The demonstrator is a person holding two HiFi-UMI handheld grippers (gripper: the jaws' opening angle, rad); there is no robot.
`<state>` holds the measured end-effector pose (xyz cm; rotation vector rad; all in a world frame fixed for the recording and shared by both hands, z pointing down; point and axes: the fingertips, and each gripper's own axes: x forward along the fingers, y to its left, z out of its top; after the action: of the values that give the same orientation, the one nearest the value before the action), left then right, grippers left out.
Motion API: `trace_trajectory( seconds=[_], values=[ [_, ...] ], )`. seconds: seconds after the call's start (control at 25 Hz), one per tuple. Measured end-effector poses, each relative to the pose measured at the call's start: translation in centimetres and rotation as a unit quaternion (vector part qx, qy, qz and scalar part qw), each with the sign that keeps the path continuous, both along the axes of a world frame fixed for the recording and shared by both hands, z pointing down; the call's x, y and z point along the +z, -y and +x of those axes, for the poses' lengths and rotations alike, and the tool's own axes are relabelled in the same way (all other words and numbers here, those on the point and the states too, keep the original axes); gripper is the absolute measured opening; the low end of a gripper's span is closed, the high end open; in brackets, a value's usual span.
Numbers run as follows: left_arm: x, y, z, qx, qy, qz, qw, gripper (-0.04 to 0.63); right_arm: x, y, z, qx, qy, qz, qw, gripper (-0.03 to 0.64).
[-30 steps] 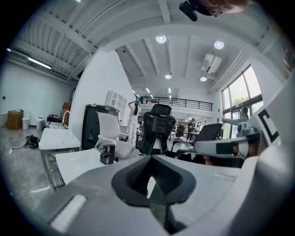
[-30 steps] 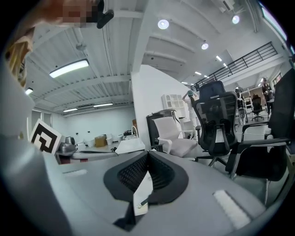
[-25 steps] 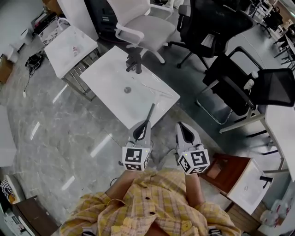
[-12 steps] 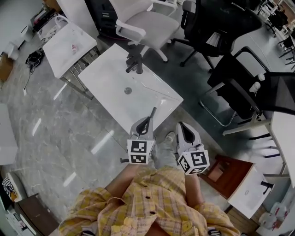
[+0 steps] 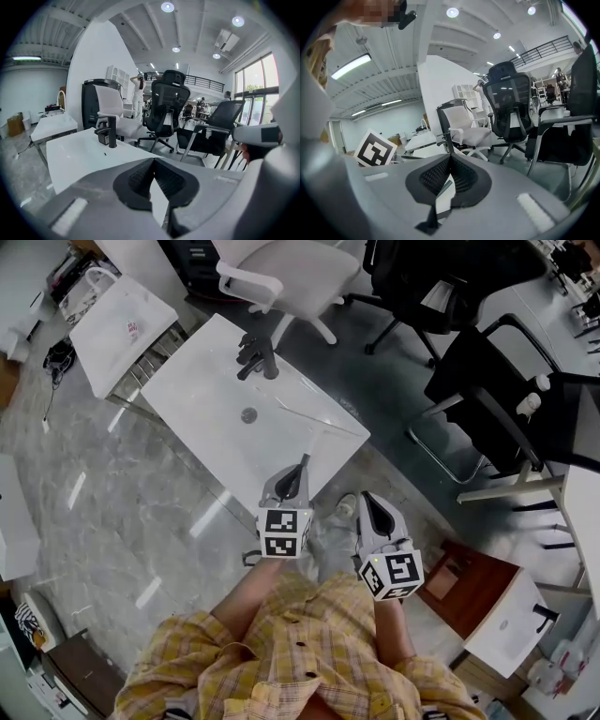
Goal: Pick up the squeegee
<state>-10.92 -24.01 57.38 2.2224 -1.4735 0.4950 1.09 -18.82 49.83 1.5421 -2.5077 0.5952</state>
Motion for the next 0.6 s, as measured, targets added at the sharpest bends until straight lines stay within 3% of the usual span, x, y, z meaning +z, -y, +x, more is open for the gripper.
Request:
trace_trajectory(
  seconds=[0.24, 0.6],
  values=[
    [1.8, 2.1, 0.8, 0.005, 0.003, -0.017, 0.9998, 0.002, 1.8, 1.3, 0.0, -0.005, -0.003, -0.008, 1.0, 0.0],
    [6.0, 4.8, 1.4, 0.018, 0.015, -0.047, 0.9986, 0.105, 2.9, 2.8, -0.7, -0.026, -0.022, -0.011, 0.999, 0.0]
  ],
)
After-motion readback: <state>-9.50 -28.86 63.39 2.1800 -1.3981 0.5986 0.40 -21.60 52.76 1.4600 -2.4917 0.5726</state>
